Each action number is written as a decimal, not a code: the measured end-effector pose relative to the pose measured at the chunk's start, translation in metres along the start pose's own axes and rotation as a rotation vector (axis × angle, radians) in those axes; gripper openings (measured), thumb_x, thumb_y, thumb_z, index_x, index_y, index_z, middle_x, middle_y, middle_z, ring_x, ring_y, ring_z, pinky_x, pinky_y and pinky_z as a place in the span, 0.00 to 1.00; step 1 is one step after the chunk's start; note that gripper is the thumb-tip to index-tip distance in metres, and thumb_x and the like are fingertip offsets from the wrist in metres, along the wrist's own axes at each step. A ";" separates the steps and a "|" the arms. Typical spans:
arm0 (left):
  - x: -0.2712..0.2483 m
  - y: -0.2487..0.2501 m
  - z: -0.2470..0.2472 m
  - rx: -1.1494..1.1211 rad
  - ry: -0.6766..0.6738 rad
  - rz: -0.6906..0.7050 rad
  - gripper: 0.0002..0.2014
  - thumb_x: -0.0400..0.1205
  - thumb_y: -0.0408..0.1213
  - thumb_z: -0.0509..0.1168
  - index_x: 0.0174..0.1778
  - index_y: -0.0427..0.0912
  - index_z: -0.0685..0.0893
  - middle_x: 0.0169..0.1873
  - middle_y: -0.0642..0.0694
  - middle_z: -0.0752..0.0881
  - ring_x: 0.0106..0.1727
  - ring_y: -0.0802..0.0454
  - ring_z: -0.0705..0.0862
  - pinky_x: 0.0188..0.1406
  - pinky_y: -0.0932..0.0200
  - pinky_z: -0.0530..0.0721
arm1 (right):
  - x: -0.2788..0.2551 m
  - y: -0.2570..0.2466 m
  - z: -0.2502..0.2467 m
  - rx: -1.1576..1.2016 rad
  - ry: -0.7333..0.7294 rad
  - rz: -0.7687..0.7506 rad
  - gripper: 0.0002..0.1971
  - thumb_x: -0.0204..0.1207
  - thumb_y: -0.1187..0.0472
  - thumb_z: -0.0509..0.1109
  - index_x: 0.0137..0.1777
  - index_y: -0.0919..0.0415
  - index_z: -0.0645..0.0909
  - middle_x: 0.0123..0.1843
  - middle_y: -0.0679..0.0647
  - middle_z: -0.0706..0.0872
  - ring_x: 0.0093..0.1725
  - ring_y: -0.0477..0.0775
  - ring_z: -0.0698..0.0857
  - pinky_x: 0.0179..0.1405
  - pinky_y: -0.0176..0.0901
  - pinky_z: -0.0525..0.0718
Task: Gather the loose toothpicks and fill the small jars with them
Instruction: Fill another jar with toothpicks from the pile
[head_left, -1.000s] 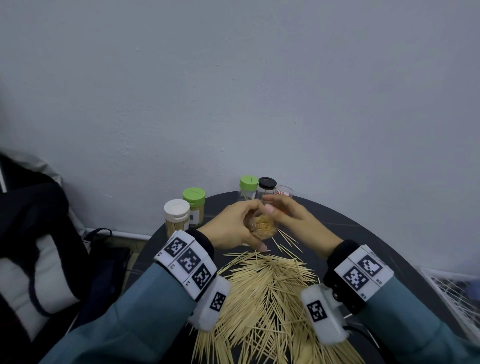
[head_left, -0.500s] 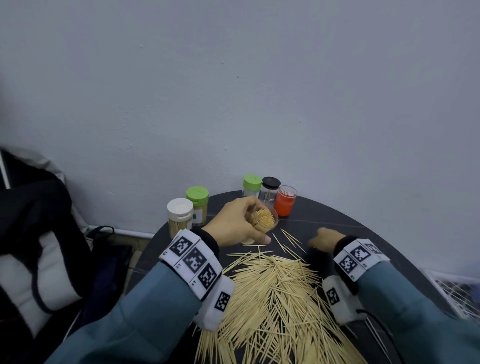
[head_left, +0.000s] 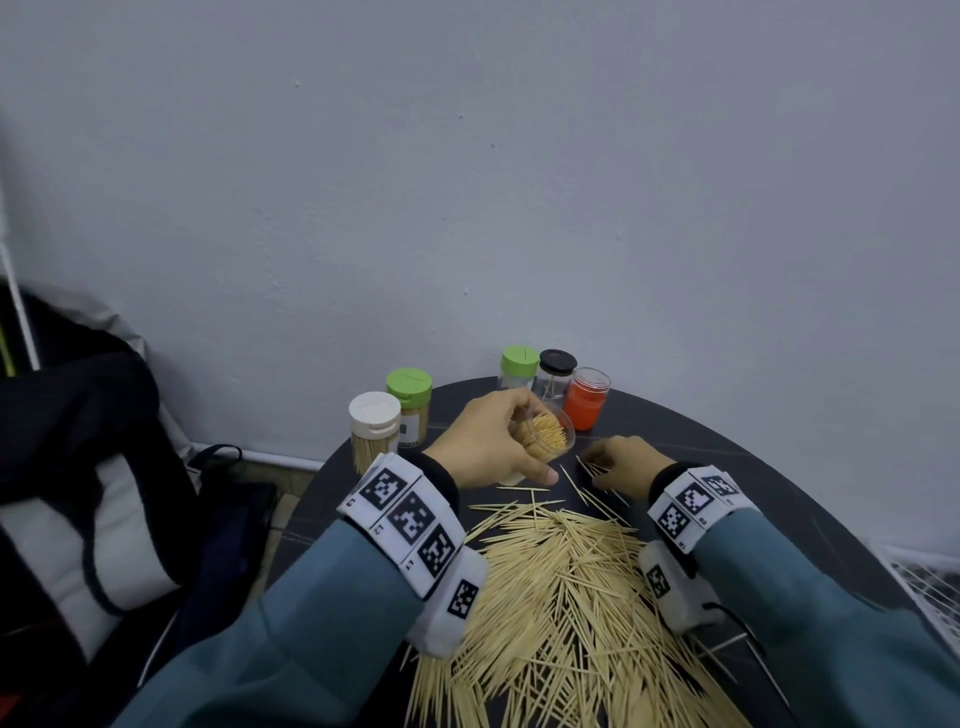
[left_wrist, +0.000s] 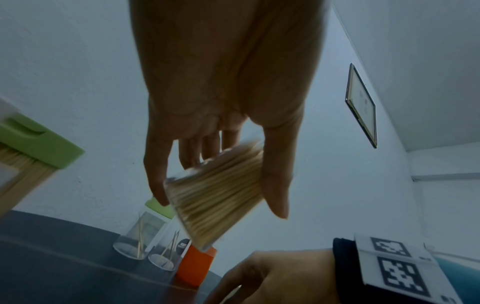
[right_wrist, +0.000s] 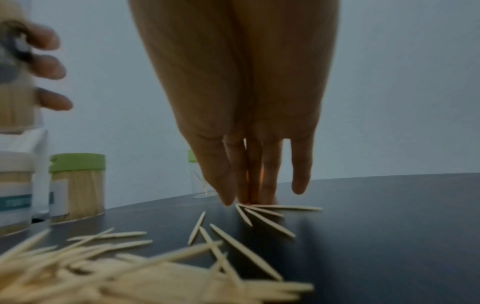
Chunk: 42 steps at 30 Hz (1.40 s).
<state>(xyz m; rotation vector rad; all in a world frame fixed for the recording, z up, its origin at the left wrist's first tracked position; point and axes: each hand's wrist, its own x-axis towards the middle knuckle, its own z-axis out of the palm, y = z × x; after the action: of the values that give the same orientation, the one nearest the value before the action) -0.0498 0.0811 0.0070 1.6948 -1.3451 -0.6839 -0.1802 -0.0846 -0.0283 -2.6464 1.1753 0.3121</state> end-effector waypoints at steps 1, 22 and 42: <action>0.000 0.000 0.000 0.001 0.000 0.001 0.24 0.64 0.31 0.81 0.52 0.47 0.79 0.51 0.49 0.86 0.54 0.51 0.84 0.55 0.55 0.84 | -0.004 -0.001 0.001 -0.011 -0.016 -0.029 0.24 0.78 0.62 0.67 0.75 0.54 0.70 0.73 0.56 0.76 0.71 0.55 0.75 0.69 0.44 0.74; -0.010 -0.001 0.001 0.023 -0.008 -0.015 0.25 0.65 0.32 0.81 0.54 0.47 0.79 0.51 0.49 0.86 0.53 0.52 0.83 0.50 0.61 0.80 | -0.054 -0.015 0.026 0.029 0.005 -0.140 0.13 0.78 0.60 0.67 0.60 0.61 0.77 0.60 0.56 0.81 0.48 0.46 0.75 0.46 0.34 0.73; -0.010 -0.007 0.001 0.007 -0.062 -0.020 0.27 0.64 0.25 0.80 0.55 0.47 0.80 0.54 0.47 0.84 0.57 0.50 0.83 0.60 0.49 0.84 | -0.060 -0.029 0.020 0.006 0.004 -0.113 0.16 0.84 0.58 0.59 0.65 0.67 0.78 0.67 0.62 0.78 0.67 0.58 0.76 0.61 0.40 0.71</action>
<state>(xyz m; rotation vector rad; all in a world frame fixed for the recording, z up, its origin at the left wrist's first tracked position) -0.0501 0.0903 -0.0004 1.7073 -1.3758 -0.7495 -0.2001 -0.0183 -0.0271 -2.6966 1.0206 0.2825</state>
